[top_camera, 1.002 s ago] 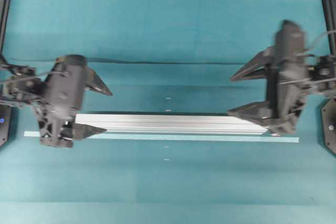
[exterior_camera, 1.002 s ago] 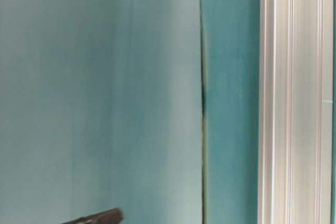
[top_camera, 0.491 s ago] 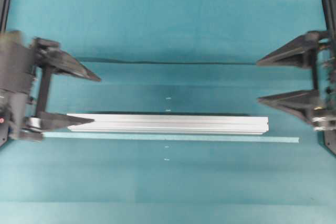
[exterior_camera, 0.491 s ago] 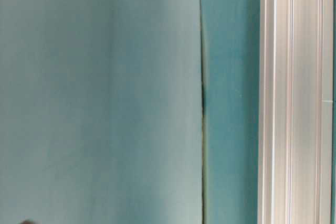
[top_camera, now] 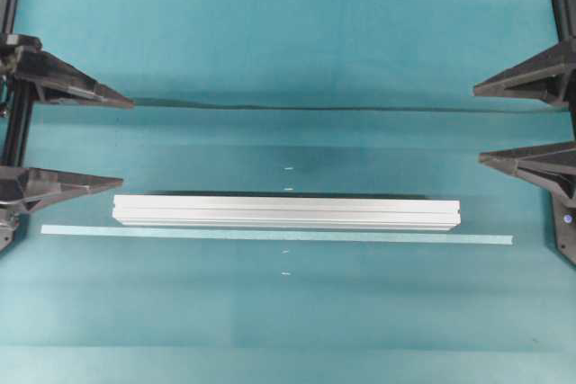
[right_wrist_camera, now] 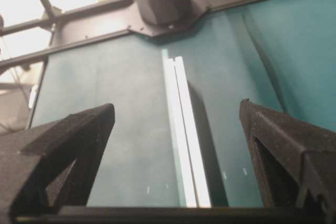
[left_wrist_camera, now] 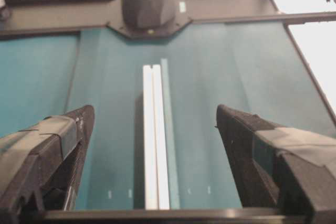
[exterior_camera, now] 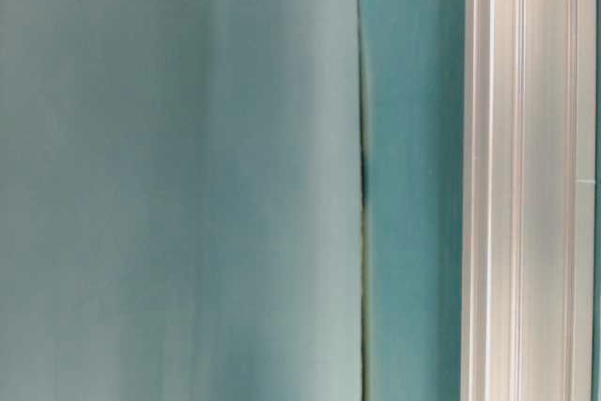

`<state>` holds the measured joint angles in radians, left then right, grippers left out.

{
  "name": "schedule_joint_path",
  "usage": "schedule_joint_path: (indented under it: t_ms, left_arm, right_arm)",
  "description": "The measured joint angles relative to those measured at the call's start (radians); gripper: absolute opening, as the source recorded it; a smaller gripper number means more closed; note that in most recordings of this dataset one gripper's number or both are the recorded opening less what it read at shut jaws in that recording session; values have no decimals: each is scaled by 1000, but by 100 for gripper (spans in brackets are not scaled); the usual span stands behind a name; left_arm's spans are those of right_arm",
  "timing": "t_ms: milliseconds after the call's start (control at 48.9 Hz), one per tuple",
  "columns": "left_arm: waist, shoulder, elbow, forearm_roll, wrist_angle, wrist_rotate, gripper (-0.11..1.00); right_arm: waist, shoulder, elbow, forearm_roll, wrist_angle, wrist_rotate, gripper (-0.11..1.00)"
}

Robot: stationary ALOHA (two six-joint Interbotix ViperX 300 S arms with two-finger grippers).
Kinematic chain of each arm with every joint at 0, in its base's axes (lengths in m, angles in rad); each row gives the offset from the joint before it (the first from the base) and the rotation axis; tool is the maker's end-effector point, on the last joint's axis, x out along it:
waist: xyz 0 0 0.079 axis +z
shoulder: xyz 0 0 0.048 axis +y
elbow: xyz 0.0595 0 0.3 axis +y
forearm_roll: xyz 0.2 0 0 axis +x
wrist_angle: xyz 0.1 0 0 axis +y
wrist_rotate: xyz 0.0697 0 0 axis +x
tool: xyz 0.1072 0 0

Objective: Lift the metal rail with both hands.

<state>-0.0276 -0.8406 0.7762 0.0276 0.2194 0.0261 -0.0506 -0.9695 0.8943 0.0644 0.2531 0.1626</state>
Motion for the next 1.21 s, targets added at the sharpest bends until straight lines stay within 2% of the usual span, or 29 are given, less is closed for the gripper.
schedule_joint_path:
  t_ms: [1207]
  left_arm:
    - [0,-6,0,0,2,0,90]
  right_arm:
    - [2,0,3,0,-21,-2,99]
